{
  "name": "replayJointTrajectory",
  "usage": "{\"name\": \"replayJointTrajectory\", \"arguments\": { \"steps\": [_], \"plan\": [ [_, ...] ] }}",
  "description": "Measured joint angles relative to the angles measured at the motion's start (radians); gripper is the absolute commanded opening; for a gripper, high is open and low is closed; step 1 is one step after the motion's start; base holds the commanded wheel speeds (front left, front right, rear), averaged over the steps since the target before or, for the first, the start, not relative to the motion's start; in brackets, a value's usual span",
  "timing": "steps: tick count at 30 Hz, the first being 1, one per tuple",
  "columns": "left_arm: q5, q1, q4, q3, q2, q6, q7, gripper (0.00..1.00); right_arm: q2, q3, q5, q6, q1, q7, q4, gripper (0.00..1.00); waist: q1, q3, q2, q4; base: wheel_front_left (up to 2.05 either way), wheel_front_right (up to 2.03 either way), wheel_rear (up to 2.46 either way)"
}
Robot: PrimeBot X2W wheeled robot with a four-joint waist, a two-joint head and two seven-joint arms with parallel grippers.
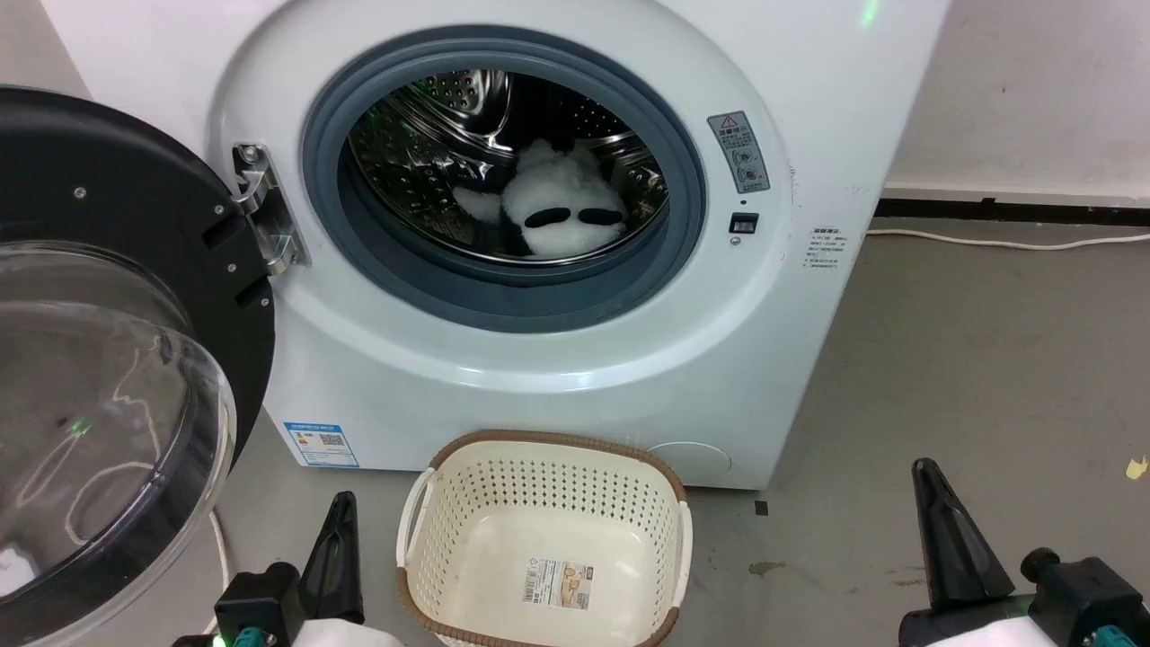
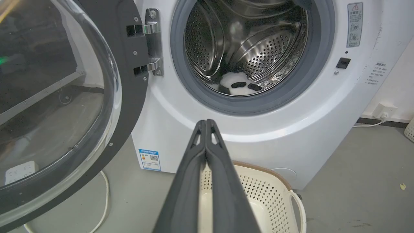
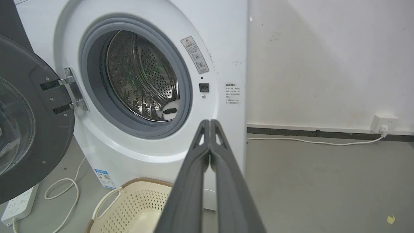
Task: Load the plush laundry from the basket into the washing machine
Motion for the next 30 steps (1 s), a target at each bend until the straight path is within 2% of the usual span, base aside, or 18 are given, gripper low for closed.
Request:
{"name": "replayJointTrajectory", "arguments": {
  "steps": [30],
  "plan": [
    [0.057,-0.004,-0.051,0.006,0.0,0.0,0.078,0.0,0.0,0.0,-0.044,0.0,-0.022,0.078,0.006,0.0,0.0,0.0,0.0,-0.013,0.0,0.0,0.0]
  ]
}}
